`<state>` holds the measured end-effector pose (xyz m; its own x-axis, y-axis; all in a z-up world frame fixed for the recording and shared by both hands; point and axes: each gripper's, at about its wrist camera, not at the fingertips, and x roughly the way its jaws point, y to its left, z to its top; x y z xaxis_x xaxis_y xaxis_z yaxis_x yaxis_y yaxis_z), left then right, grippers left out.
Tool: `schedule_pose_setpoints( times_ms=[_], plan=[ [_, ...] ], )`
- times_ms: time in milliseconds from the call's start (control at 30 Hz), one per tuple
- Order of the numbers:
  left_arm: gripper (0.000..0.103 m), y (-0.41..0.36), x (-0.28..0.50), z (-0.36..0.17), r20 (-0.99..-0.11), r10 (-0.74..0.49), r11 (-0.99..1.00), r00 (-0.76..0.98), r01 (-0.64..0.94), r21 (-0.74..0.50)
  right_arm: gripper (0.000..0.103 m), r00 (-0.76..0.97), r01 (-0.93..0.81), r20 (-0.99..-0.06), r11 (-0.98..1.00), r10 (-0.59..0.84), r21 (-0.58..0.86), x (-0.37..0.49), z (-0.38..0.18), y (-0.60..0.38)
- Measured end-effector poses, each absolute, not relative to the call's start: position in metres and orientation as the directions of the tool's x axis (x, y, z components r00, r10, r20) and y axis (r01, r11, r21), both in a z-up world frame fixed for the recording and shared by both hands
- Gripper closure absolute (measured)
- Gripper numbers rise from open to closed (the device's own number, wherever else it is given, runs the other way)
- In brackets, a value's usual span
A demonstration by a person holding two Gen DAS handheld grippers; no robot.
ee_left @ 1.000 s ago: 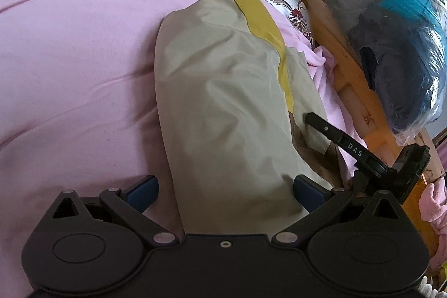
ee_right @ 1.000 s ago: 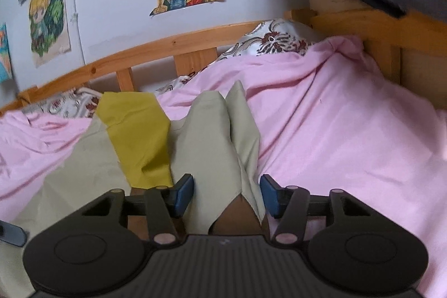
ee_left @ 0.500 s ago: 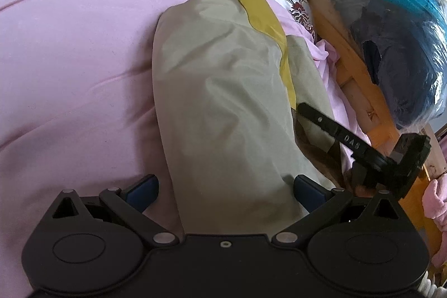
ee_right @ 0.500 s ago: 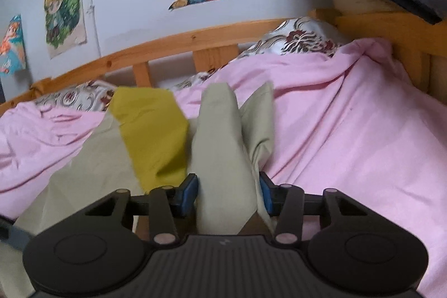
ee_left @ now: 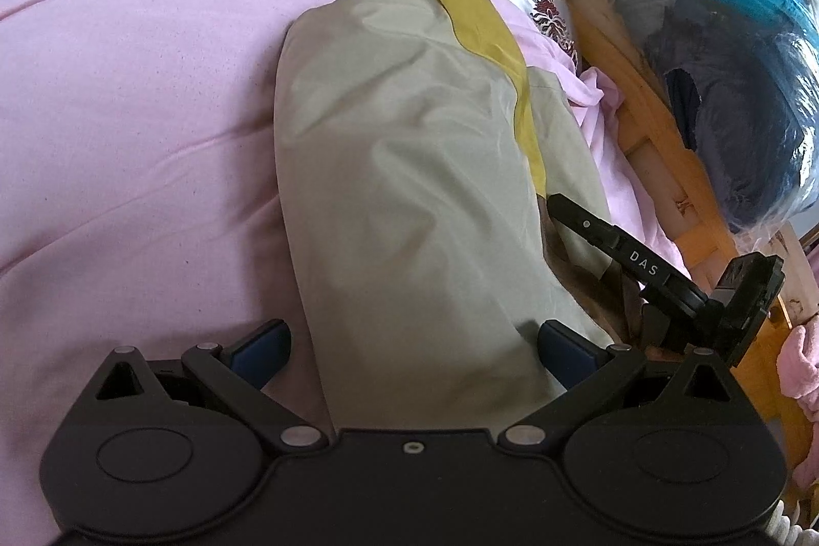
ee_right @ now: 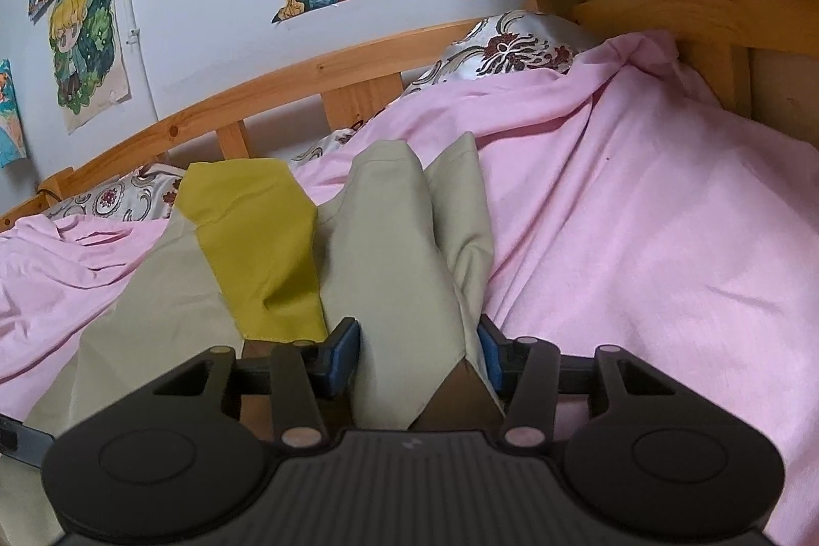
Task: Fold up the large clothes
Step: 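Grasp the brown end of the bundle with the right tool, then lift the grasped end with the right tool and fold it over the bundle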
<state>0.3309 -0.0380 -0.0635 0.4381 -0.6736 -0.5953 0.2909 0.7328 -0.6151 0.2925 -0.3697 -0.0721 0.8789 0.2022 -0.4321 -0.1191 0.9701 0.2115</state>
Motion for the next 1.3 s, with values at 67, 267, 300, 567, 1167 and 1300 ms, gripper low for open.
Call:
schedule_pose_setpoints(
  times_ms=[67,267,300,567,1167,1300],
  plan=[
    [0.001,-0.038,0.331,-0.063,-0.597,-0.672,0.734,0.438,0.291,-0.614,0.051,0.88,-0.121,-0.429,0.969,0.204,0.214,0.292,-0.073,-0.37],
    [0.0,-0.039,0.331,-0.063,-0.596,-0.672,0.734,0.439,0.291,-0.614,0.051,0.881,-0.122,-0.425,0.967,0.209,0.223,0.292,-0.074,-0.371],
    [0.001,-0.039,0.331,-0.063,-0.596,-0.672,0.734,0.439,0.29,-0.614,0.05,0.881,-0.122,-0.424,0.967,0.209,0.224,0.292,-0.074,-0.371],
    [0.001,-0.039,0.331,-0.064,-0.595,-0.673,0.733,0.438,0.291,-0.615,0.05,0.881,-0.123,-0.424,0.967,0.21,0.223,0.291,-0.074,-0.371],
    [0.041,-0.071,0.325,-0.035,-0.649,-0.592,0.806,0.478,0.346,-0.48,0.094,0.884,-0.168,-0.398,0.961,0.245,0.218,0.279,-0.063,-0.357],
    [0.053,-0.074,0.319,-0.017,-0.649,-0.572,0.82,0.501,0.37,-0.437,0.096,0.898,-0.19,-0.352,0.955,0.262,0.226,0.267,-0.051,-0.349]
  ],
)
